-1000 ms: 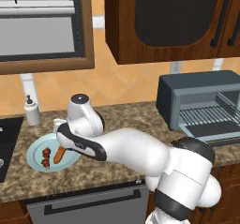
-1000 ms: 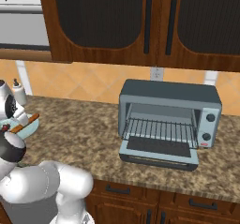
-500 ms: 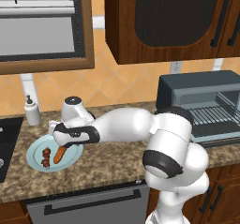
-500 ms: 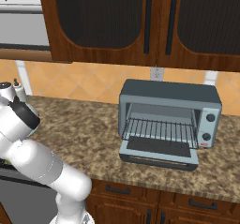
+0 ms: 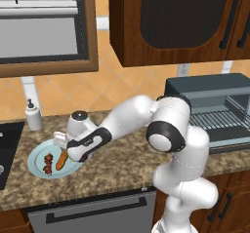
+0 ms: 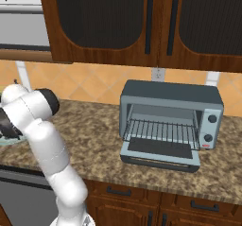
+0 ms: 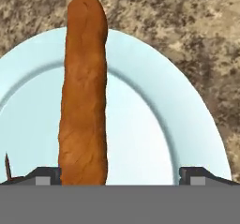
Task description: Pick up the kebab skewer and baguette bread, and place them inside the toaster oven. Close the toaster oven door and start by setting the timer.
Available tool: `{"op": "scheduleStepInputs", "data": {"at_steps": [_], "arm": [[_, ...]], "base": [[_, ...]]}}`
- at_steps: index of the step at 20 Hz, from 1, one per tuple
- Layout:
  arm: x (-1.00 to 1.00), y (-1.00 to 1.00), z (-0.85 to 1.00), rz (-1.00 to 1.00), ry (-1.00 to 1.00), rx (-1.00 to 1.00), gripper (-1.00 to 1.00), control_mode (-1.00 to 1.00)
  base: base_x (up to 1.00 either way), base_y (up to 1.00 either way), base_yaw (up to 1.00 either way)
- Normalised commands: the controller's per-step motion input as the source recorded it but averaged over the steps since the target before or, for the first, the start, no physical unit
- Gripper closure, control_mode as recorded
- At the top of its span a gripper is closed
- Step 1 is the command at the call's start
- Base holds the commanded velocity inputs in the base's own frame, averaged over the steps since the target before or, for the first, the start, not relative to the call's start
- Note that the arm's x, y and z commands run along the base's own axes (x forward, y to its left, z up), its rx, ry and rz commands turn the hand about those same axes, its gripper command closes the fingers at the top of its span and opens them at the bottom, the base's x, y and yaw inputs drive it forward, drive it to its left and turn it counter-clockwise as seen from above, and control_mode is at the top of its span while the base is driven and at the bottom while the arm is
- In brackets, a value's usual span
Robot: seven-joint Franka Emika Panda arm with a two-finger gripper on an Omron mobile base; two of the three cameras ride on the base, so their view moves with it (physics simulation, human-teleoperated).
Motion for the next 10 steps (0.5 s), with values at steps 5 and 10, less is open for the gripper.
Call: {"op": "scheduleStepInputs", "data": {"at_steps": [5, 10], "arm": [[0.4, 0.31, -0.08, 0.0, 0.01, -0.07, -1.0, -1.0], [0.27, 0.25, 0.0, 0.0, 0.05, -0.06, -1.0, -1.0]], "base": [[0.0, 0.0, 0.0], [0.0, 0.0, 0.0]]}}
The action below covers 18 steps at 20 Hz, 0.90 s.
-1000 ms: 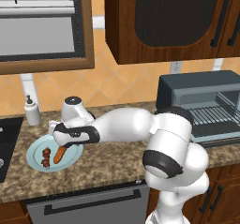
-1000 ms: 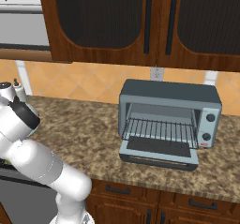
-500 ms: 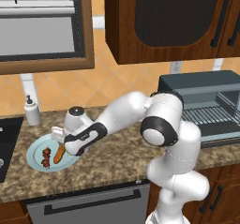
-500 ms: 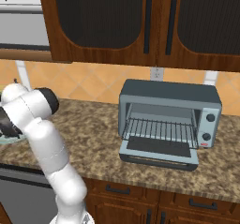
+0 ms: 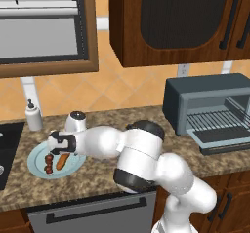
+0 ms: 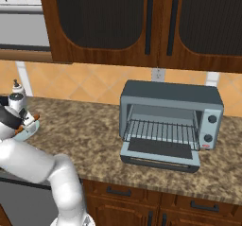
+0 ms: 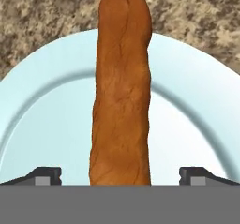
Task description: Pick up the kebab skewer and baguette bread, and place them inside the toaster oven. Close the toaster oven door and start by setting the timer.
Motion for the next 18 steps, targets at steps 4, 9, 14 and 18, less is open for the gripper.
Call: {"op": "scheduleStepInputs", "data": {"at_steps": [4, 9, 14, 18], "arm": [[0.04, 0.16, -0.04, 0.0, 0.07, -0.08, -1.0, -1.0], [0.0, 0.17, -0.11, 0.0, 0.1, -0.11, 1.0, -1.0], [-0.28, -0.06, 0.05, 0.0, 0.02, -0.03, 1.0, -1.0], [-0.76, -0.74, 0.83, 0.0, -0.01, 0.0, 1.0, -1.0]], "base": [[0.0, 0.0, 0.0], [0.0, 0.0, 0.0], [0.0, 0.0, 0.0], [0.0, 0.0, 0.0]]}}
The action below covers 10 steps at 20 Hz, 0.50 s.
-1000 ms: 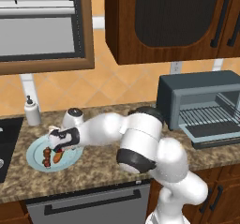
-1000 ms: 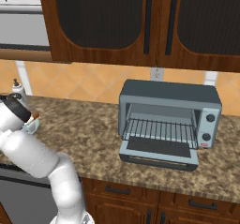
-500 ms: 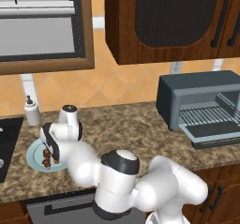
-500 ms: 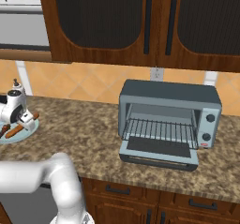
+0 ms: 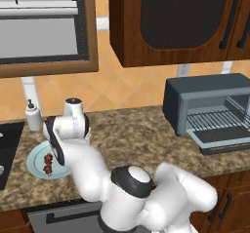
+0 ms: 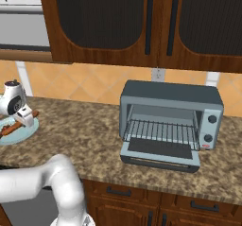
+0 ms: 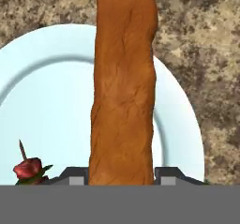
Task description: Pick up the kebab skewer and baguette bread, and place them inside the toaster oven. Close the toaster oven door and start by setting the timer.
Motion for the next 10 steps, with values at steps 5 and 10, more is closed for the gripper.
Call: {"op": "scheduleStepInputs", "data": {"at_steps": [5, 10], "arm": [[-0.7, -1.0, 0.89, -0.07, -0.13, 0.05, 1.0, -1.0], [-0.34, -1.0, 0.56, -0.26, 0.01, 0.01, 1.0, -1.0]], "base": [[0.0, 0.0, 0.0], [0.0, 0.0, 0.0]]}}
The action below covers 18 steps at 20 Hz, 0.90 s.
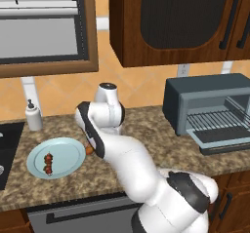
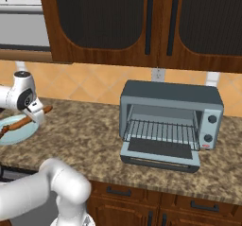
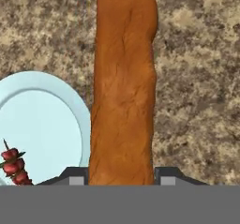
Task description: Pick up the kebab skewer and baguette bread, and place them inside the toaster oven. Close the toaster oven door and start by setting the timer.
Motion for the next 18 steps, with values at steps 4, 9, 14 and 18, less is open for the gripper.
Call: {"op": "scheduleStepInputs", "data": {"at_steps": [4, 9, 14, 18], "arm": [[-0.09, -1.0, 0.15, -0.47, 0.11, 0.0, 1.0, -1.0], [-0.3, -1.0, 0.24, -0.43, 0.04, 0.0, 1.0, -1.0], [-0.2, -1.0, 0.36, -0.23, 0.01, 0.01, 1.0, -1.0], [-0.02, -1.0, 0.15, -0.19, 0.04, 0.0, 1.0, -1.0]], "base": [[0.0, 0.0, 0.0], [0.0, 0.0, 0.0], [0.0, 0.0, 0.0], [0.0, 0.0, 0.0]]}}
